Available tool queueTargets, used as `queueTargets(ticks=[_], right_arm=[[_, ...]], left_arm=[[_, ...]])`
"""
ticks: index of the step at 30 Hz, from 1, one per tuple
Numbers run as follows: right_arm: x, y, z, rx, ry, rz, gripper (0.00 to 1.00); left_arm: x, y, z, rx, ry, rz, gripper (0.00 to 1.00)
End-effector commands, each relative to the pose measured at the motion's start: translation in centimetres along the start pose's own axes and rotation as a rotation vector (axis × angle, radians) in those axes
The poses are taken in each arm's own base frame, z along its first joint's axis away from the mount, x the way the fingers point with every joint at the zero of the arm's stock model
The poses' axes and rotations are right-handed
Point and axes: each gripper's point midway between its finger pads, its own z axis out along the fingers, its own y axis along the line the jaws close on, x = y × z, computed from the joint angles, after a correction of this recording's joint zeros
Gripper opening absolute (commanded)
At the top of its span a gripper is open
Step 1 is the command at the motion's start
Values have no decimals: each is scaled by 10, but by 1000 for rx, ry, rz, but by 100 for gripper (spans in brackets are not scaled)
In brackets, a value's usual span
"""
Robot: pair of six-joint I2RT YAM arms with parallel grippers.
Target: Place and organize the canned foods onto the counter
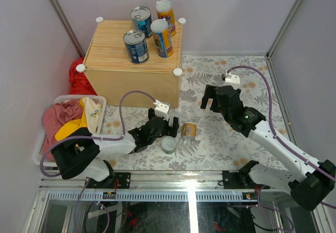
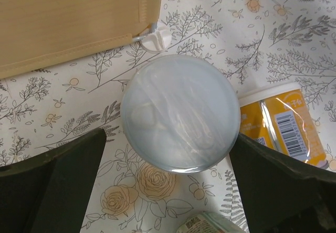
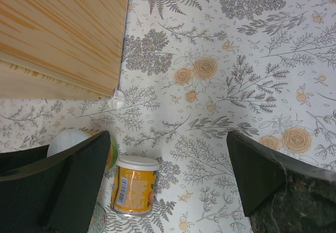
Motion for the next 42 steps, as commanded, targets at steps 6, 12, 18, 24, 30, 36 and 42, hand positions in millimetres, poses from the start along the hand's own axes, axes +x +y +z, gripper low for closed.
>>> queueTargets(ticks=[6, 12, 18, 24, 30, 36, 42], right_arm=[[-11, 7, -1, -27, -27, 39, 99], [-14, 6, -5, -27, -34, 40, 99], [-15, 4, -7, -23, -39, 37, 100], [-12, 5, -5, -30, -31, 42, 99], [-12, 3, -5, -23, -40, 35, 99], [-15, 2, -3, -18, -55, 27, 100], [-18, 5, -2, -26, -63, 22, 99]], left_arm=[[-27, -5, 13, -15, -155, -29, 92], [-22, -8, 24, -25, -153, -18, 88], [-33, -11, 19, -24, -198, -25, 55], [-53, -17, 2, -19, -257, -21, 31], [-77, -12, -33, -58, -315, -51, 27], [-125, 11, -79, -181, -389, -130, 12], [-188, 27, -125, -288, -497, -186, 0]])
